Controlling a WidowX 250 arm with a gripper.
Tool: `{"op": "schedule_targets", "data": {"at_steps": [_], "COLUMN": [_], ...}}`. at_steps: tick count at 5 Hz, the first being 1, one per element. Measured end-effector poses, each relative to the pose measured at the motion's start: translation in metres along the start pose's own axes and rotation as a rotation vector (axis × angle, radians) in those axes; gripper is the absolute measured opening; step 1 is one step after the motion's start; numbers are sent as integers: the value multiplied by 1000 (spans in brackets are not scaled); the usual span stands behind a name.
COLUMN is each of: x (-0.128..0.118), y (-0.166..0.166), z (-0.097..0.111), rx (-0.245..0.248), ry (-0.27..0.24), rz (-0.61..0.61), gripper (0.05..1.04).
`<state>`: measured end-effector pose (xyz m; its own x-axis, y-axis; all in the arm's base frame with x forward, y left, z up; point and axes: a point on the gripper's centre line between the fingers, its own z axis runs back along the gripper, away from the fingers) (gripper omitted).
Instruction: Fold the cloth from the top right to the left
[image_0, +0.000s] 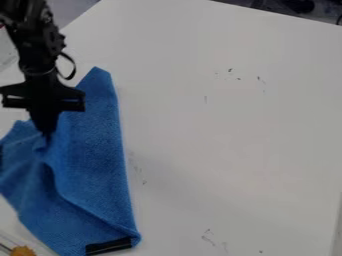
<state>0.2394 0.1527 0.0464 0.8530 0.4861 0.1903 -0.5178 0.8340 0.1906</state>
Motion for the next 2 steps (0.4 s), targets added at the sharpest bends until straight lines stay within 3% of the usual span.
{"op": "schedule_targets", "data": {"at_steps": [1, 2], "x": [-2, 4], "y": [-30, -69], "z": [21, 36], "rx": [-21, -89], "ry": [-28, -63], "rz": [-54, -91], "gripper": [61, 61]}}
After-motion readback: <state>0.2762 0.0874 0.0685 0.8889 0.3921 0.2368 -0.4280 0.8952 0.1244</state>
